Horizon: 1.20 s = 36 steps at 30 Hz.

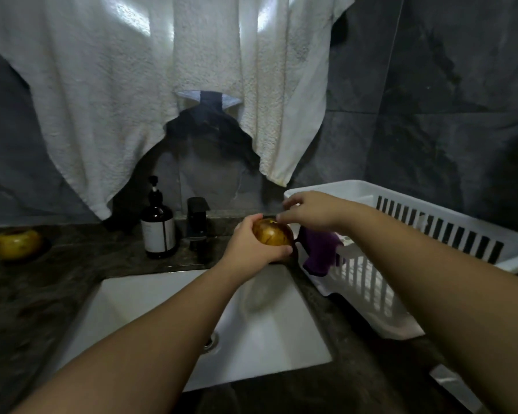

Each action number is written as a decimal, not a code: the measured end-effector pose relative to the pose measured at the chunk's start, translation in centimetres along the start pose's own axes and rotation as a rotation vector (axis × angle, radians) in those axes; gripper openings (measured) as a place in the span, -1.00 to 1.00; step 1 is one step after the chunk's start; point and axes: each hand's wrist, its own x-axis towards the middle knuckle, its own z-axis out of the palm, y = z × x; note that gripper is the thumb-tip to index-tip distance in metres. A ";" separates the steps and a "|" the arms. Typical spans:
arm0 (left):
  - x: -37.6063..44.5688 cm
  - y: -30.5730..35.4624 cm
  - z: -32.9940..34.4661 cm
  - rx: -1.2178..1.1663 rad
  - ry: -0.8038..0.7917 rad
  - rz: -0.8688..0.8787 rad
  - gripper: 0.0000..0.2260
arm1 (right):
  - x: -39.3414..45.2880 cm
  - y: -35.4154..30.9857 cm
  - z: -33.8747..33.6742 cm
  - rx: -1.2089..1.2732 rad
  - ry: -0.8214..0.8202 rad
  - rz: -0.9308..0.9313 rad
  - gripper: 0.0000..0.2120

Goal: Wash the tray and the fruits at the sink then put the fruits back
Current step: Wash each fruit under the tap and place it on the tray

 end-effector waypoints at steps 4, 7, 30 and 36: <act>-2.5 0.1 -3.8 -0.044 0.014 0.011 0.06 | -0.6 -2.9 4.8 0.416 -0.201 0.091 -0.29; -5.2 -0.5 -8.1 -0.038 0.037 0.001 0.12 | -0.8 -6.1 9.1 0.511 -0.258 0.030 -0.43; -33.1 -9.1 -42.7 -0.423 0.781 -0.393 -0.93 | -10.2 -40.8 35.2 0.761 -0.651 -0.334 -0.38; -36.0 -10.6 -44.6 -0.360 0.859 -0.457 -0.87 | -11.4 -42.8 39.1 0.637 -0.560 -0.412 -0.42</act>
